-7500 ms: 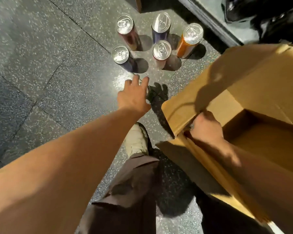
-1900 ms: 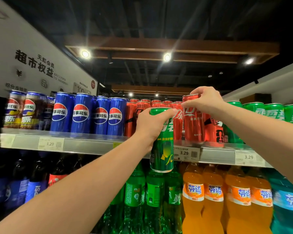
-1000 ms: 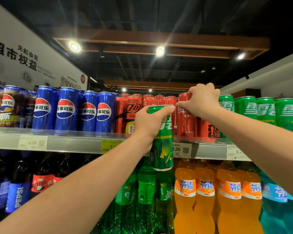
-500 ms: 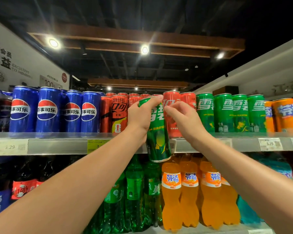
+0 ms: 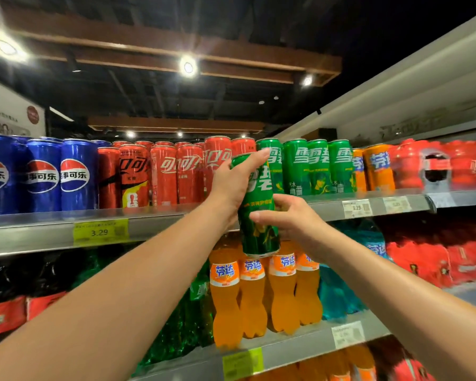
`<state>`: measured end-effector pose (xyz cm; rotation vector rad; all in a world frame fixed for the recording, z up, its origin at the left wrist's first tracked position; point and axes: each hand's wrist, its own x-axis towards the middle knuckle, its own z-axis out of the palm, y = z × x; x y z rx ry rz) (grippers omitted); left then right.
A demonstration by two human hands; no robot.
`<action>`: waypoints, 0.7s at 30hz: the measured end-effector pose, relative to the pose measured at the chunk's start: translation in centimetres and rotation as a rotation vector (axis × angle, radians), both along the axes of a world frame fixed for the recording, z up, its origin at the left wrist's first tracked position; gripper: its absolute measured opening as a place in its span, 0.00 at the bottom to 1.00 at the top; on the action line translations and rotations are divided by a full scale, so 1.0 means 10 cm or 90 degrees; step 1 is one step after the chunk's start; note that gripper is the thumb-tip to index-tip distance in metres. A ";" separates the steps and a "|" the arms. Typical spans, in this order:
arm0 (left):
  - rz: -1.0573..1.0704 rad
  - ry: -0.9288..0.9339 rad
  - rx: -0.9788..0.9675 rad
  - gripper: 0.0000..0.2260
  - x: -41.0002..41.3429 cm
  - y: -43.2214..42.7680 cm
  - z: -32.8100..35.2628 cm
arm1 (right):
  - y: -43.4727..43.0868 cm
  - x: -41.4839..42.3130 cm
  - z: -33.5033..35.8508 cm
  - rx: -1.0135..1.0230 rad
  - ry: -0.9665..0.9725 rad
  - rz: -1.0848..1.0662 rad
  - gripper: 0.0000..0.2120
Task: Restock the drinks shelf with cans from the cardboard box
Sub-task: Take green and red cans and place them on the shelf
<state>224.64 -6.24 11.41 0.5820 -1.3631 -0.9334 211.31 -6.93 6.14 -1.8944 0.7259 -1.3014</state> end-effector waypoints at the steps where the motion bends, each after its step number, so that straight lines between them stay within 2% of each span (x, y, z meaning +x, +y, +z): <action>1: -0.001 0.007 0.008 0.22 -0.09 0.00 0.00 | -0.01 -0.09 0.00 -0.004 -0.004 -0.006 0.18; 5: 0.010 0.031 0.024 0.29 -0.52 -0.05 0.02 | -0.06 -0.46 0.02 -0.018 -0.025 0.001 0.19; 8: 0.014 0.070 0.014 0.31 -0.86 -0.09 0.00 | -0.13 -0.80 0.03 -0.016 -0.026 0.011 0.14; 9: 0.018 0.076 0.011 0.31 -0.98 -0.11 -0.01 | -0.15 -0.91 0.04 -0.015 -0.028 0.007 0.16; 12: 0.058 0.072 0.006 0.31 -1.32 -0.18 -0.05 | -0.25 -1.23 0.05 -0.007 -0.039 -0.030 0.28; 16: 0.096 0.062 0.013 0.26 -1.72 -0.26 -0.10 | -0.38 -1.66 0.10 -0.004 -0.027 -0.057 0.25; 21: 0.103 0.041 0.044 0.31 -2.10 -0.36 -0.08 | -0.55 -2.05 0.20 -0.018 -0.026 -0.095 0.34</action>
